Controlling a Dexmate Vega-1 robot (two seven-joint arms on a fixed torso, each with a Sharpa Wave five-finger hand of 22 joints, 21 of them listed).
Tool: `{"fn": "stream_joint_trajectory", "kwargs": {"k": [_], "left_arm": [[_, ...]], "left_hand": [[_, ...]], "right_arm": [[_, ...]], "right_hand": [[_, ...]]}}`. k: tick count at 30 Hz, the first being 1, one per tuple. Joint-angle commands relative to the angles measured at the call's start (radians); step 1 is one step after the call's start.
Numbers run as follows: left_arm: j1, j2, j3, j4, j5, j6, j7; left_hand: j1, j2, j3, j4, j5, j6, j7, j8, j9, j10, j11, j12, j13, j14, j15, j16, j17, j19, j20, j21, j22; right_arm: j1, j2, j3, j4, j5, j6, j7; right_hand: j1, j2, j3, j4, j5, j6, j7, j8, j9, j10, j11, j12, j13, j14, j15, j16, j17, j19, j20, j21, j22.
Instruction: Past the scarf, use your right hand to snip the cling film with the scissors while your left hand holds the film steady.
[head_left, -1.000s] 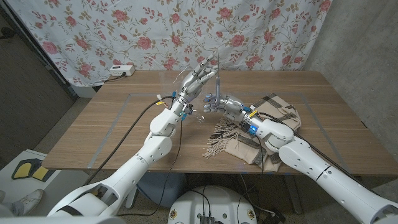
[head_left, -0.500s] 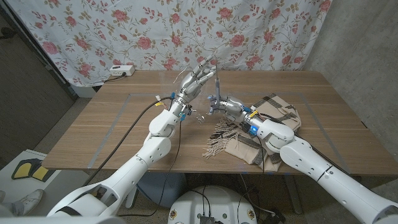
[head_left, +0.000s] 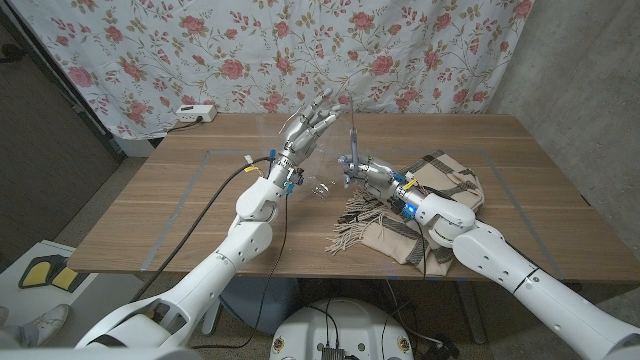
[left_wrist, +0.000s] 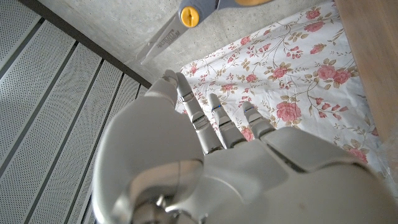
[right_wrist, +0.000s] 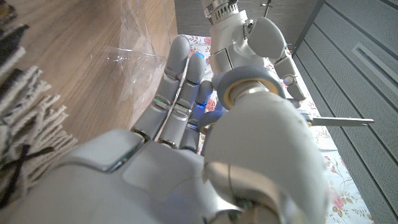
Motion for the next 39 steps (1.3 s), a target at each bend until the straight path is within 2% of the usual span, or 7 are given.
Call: {"fn": "stream_joint_trajectory", "kwargs": {"k": [1,9,13,16,23,29,39], "left_arm": [[0.021,0.025,-0.037,-0.027,0.022,-0.042,0.066],[0.041,0.042,-0.055,-0.046,0.022,-0.05,0.091],[0.048,0.053,-0.063,-0.051,0.023,-0.057,0.095],[0.058,0.064,-0.071,-0.061,0.029,-0.063,0.105],[0.084,0.088,-0.085,-0.078,0.032,-0.06,0.126],[0.103,0.106,-0.09,-0.087,0.03,-0.047,0.136],[0.132,0.126,-0.099,-0.106,0.028,-0.042,0.148]], "left_hand": [[0.01,-0.005,0.0,-0.004,-0.005,-0.006,0.002,0.0,0.004,-0.005,0.003,0.009,0.008,0.033,-0.034,0.01,0.005,0.007,-0.007,0.005,0.005],[0.009,-0.005,0.001,-0.004,-0.006,-0.004,0.008,0.002,0.004,-0.006,0.003,0.014,0.012,0.018,-0.027,0.0,0.004,0.007,-0.006,0.005,0.006],[0.006,-0.005,0.001,-0.003,-0.006,0.001,0.005,0.003,0.004,-0.007,0.003,0.016,0.014,0.016,-0.026,-0.002,0.004,0.006,-0.008,0.005,0.006],[0.005,-0.006,0.002,-0.002,-0.005,0.001,0.004,0.003,0.004,-0.007,0.002,0.018,0.016,0.016,-0.024,-0.004,0.003,0.006,-0.008,0.005,0.006],[0.005,-0.006,0.002,-0.003,-0.005,0.003,0.004,0.004,0.004,-0.008,0.002,0.02,0.018,0.016,-0.025,-0.006,0.003,0.005,-0.007,0.005,0.006],[0.003,-0.006,0.002,-0.002,-0.005,0.002,0.003,0.003,0.004,-0.009,0.002,0.021,0.019,0.016,-0.024,-0.006,0.004,0.005,-0.007,0.005,0.006],[0.004,-0.005,0.004,-0.003,-0.004,0.002,0.002,0.003,0.003,-0.012,0.002,0.022,0.019,0.015,-0.025,-0.009,0.004,0.005,-0.006,0.006,0.006]], "right_arm": [[-0.029,-0.034,0.039,-0.028,0.066,-0.054,-0.01],[-0.042,-0.058,0.056,-0.053,0.106,-0.1,-0.022],[-0.051,-0.072,0.067,-0.074,0.117,-0.119,-0.043],[-0.054,-0.083,0.074,-0.087,0.134,-0.138,-0.046],[-0.054,-0.124,0.087,-0.131,0.173,-0.202,-0.05],[-0.049,-0.143,0.095,-0.149,0.219,-0.251,-0.045],[-0.039,-0.17,0.103,-0.157,0.293,-0.317,0.008]], "right_hand": [[-0.001,-0.021,0.016,-0.003,0.021,0.019,0.006,-0.001,0.004,0.076,-0.054,-0.004,0.0,0.025,-0.114,0.015,0.023,0.018,-0.033,0.028,-0.001],[0.0,-0.042,0.014,-0.005,0.039,0.022,0.003,-0.005,0.01,0.085,-0.054,-0.008,0.008,0.058,-0.112,0.067,0.047,0.014,-0.034,0.087,0.024],[0.012,-0.068,0.006,-0.009,0.054,0.039,-0.006,-0.011,0.009,0.107,-0.062,-0.017,0.002,0.108,-0.113,0.15,0.052,0.059,-0.086,0.167,0.05],[0.009,-0.077,0.01,-0.004,0.07,0.05,-0.01,-0.013,0.01,0.116,-0.065,-0.021,0.0,0.123,-0.112,0.179,0.05,0.078,-0.102,0.195,0.046],[0.005,-0.095,0.033,0.001,0.111,0.062,-0.011,-0.016,0.017,0.142,-0.068,-0.024,0.003,0.15,-0.113,0.226,0.049,0.098,-0.119,0.239,0.034],[-0.042,-0.101,0.07,0.02,0.147,0.065,-0.009,-0.025,0.022,0.184,-0.076,-0.014,0.018,0.192,-0.11,0.274,0.049,0.118,-0.122,0.279,0.0],[-0.077,-0.106,0.118,0.023,0.152,0.066,-0.002,-0.034,0.027,0.21,-0.08,-0.017,0.023,0.198,-0.109,0.313,0.048,0.122,-0.125,0.319,-0.033]]}}
